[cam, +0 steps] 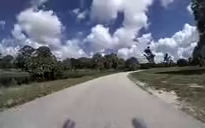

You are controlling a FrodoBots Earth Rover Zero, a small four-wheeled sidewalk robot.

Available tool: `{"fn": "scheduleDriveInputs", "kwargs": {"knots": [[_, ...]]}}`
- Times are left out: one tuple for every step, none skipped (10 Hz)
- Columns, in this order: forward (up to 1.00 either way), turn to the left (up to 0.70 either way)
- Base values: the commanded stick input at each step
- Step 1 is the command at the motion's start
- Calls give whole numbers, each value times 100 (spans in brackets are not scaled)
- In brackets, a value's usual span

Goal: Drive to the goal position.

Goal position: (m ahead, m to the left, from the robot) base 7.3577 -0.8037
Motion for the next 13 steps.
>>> {"fn": "scheduleDriveInputs", "kwargs": {"knots": [[70,0],[70,0],[70,0],[70,0],[70,0],[70,0],[70,4],[70,35],[70,35],[70,29],[70,0],[70,0],[70,0]]}}
